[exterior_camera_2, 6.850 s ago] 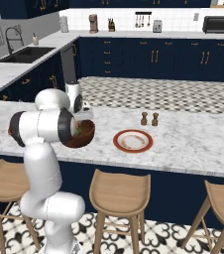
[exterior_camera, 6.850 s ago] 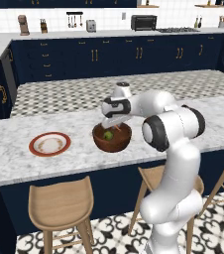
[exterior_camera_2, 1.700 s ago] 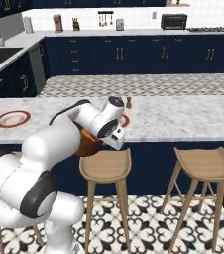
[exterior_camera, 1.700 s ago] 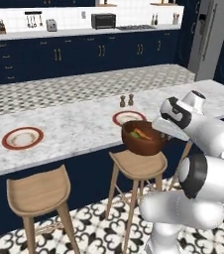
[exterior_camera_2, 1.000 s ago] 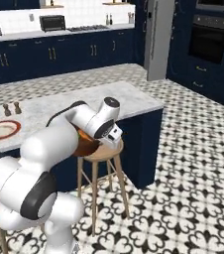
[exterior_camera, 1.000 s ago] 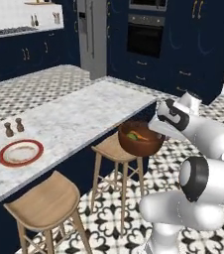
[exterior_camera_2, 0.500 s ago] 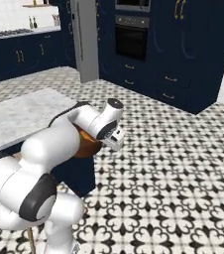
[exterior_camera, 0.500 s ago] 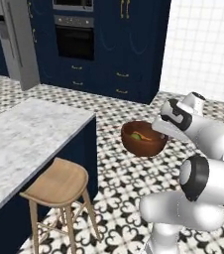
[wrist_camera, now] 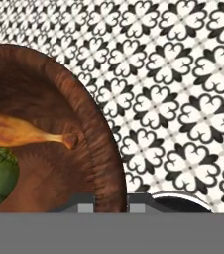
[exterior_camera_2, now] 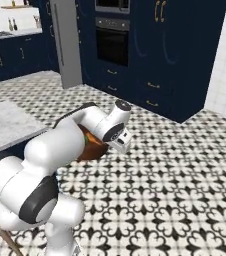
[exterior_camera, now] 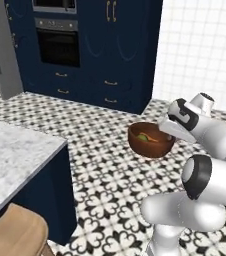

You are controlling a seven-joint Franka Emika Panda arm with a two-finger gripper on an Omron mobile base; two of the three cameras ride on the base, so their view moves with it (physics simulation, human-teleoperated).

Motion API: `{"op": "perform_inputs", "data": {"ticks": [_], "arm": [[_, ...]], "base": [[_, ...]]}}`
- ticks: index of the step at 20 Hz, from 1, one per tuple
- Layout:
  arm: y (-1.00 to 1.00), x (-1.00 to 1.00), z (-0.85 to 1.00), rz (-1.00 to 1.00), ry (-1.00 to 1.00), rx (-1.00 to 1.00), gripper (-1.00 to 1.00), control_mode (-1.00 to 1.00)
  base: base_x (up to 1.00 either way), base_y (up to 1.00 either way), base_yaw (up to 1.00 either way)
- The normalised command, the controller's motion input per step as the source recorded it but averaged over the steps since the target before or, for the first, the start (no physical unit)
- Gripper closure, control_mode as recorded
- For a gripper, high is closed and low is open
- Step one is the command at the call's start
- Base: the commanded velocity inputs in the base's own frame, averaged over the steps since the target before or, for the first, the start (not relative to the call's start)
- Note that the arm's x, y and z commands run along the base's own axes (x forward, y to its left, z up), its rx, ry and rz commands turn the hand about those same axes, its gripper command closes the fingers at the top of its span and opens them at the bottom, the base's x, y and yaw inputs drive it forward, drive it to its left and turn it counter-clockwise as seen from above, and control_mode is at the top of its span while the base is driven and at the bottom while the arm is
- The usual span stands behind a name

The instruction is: Pick the chicken drumstick and lime from their plates and place them in the bowl. Then put the bowl in the fridge.

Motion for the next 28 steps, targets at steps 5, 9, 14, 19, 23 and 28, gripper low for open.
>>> {"op": "perform_inputs", "data": {"ticks": [5, 9, 14, 19, 23, 28], "arm": [[0.00, 0.00, 0.00, 0.00, 0.00, 0.00, 1.00, 1.00], [0.00, 0.00, 0.00, 0.00, 0.00, 0.00, 1.00, 1.00], [0.00, 0.00, 0.00, 0.00, 0.00, 0.00, 1.00, 1.00], [0.00, 0.00, 0.00, 0.00, 0.00, 0.00, 1.00, 1.00], [0.00, 0.00, 0.00, 0.00, 0.00, 0.00, 1.00, 1.00], [0.00, 0.00, 0.00, 0.00, 0.00, 0.00, 1.00, 1.00]], "base": [[1.00, -0.52, 0.09], [1.00, -0.35, 0.16], [1.00, -0.15, 0.35], [1.00, -0.06, 0.50], [1.00, -0.02, 0.55], [1.00, 0.00, 0.46]]}}
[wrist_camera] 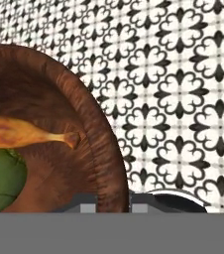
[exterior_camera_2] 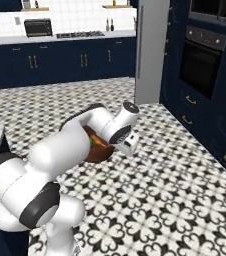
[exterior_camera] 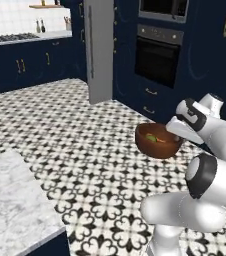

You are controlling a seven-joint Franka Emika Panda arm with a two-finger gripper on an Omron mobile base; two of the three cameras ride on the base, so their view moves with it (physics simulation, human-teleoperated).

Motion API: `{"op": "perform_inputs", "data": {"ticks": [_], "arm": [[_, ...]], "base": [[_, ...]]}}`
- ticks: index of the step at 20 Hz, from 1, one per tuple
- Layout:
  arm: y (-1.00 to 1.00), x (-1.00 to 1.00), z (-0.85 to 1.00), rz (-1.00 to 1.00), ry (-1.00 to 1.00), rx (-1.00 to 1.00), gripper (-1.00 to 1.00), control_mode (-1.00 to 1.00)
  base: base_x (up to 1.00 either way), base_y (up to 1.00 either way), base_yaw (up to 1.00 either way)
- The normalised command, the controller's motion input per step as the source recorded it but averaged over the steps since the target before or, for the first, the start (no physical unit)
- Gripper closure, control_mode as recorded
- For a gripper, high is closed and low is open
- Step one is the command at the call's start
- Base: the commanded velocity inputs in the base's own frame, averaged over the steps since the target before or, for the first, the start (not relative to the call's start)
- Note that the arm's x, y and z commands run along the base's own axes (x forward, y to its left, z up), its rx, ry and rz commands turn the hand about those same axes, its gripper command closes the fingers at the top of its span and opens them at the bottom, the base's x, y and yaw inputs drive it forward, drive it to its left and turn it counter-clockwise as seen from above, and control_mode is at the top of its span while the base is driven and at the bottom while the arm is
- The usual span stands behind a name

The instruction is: Pick the chicken drumstick and lime from their plates and place them in the bowl. Then put the bowl in the fridge.

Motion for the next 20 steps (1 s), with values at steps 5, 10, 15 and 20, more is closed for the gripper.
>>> {"op": "perform_inputs", "data": {"ticks": [5, 10, 15, 20], "arm": [[0.00, 0.00, 0.00, 0.00, 0.00, 0.00, 1.00, 1.00], [0.00, 0.00, 0.00, 0.00, 0.00, 0.00, 1.00, 1.00], [0.00, 0.00, 0.00, 0.00, 0.00, 0.00, 1.00, 1.00], [0.00, 0.00, 0.00, 0.00, 0.00, 0.00, 1.00, 1.00]], "base": [[1.00, -0.06, 0.46], [1.00, -0.38, 0.18], [1.00, -0.08, 0.01], [1.00, 0.00, 0.00]]}}
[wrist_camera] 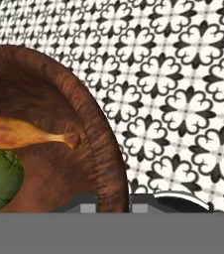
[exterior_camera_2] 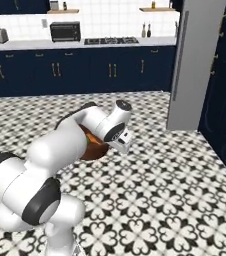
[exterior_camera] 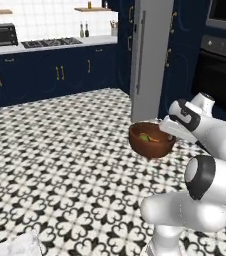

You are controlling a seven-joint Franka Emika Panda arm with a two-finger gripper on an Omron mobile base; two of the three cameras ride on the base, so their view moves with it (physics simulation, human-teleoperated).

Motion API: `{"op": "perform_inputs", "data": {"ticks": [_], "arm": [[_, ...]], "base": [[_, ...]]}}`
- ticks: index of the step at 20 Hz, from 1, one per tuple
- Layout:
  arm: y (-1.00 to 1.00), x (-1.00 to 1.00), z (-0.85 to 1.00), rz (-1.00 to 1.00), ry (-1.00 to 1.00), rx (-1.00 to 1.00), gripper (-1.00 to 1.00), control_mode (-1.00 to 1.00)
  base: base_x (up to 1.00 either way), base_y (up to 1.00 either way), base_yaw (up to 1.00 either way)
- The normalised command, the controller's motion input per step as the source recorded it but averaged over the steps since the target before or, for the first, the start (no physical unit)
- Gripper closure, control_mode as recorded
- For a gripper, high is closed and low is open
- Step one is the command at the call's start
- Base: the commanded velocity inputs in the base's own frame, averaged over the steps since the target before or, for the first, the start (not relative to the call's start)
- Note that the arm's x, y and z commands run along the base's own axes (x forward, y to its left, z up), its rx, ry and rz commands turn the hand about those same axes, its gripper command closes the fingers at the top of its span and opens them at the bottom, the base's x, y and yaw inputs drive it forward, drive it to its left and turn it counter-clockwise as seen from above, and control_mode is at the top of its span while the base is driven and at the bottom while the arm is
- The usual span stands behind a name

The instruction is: Pick the chicken drumstick and lime from their plates and place them in the bowl. Then put the bowl in the fridge.

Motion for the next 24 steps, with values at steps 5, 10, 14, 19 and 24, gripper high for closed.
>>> {"op": "perform_inputs", "data": {"ticks": [5, 10, 14, 19, 24], "arm": [[0.00, 0.00, 0.00, 0.00, 0.00, 0.00, 1.00, 1.00], [0.00, 0.00, 0.00, 0.00, 0.00, 0.00, 1.00, 1.00], [0.00, 0.00, 0.00, 0.00, 0.00, 0.00, 1.00, 1.00], [0.00, 0.00, 0.00, 0.00, 0.00, 0.00, 1.00, 1.00], [0.00, 0.00, 0.00, 0.00, 0.00, 0.00, 1.00, 1.00]], "base": [[1.00, 0.00, 0.00], [1.00, 0.00, 0.00], [1.00, 0.00, 0.00], [1.00, 0.01, -0.01], [1.00, 0.15, -0.12]]}}
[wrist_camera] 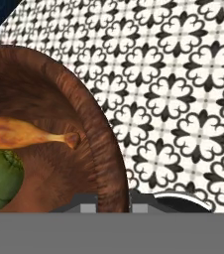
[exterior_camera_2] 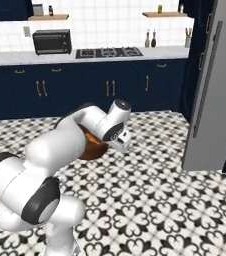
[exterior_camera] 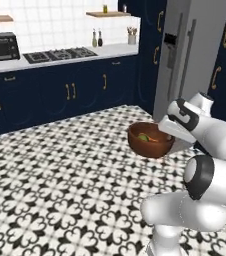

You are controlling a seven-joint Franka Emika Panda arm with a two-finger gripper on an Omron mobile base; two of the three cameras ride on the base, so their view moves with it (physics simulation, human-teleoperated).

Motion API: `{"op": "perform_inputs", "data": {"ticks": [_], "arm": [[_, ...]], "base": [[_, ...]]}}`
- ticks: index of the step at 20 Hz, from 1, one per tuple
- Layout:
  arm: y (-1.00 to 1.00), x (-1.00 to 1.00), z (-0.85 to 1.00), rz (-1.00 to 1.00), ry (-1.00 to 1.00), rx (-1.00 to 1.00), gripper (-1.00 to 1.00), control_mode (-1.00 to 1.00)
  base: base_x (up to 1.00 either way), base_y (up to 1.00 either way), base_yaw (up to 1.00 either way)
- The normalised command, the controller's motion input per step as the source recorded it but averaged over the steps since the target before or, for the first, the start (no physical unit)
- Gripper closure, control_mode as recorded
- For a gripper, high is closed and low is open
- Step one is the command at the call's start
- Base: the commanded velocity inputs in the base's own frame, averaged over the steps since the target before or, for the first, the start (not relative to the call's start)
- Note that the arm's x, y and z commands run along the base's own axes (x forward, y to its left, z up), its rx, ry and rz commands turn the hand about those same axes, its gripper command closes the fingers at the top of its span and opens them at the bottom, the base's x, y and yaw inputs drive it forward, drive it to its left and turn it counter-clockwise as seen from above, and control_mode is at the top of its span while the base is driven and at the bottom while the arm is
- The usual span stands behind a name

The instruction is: Pick the chicken drumstick and lime from their plates and place them in the bowl. Then put the bowl in the fridge.

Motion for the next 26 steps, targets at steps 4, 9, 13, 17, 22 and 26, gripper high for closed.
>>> {"op": "perform_inputs", "data": {"ticks": [4, 9, 13, 17, 22, 26], "arm": [[0.00, 0.00, 0.00, 0.00, 0.00, 0.00, 1.00, 1.00], [0.00, 0.00, 0.00, 0.00, 0.00, 0.00, 1.00, 1.00], [0.00, 0.00, 0.00, 0.00, 0.00, 0.00, 1.00, 1.00], [0.00, 0.00, 0.00, 0.00, 0.00, 0.00, 1.00, 1.00], [0.00, 0.00, 0.00, 0.00, 0.00, 0.00, 1.00, 1.00], [0.00, 0.00, 0.00, 0.00, 0.00, 0.00, 1.00, 1.00]], "base": [[1.00, 0.18, -0.25], [1.00, 0.10, -0.27], [1.00, 0.06, -0.31], [1.00, 0.13, -0.45], [1.00, 0.30, -0.56], [1.00, 0.51, -0.57]]}}
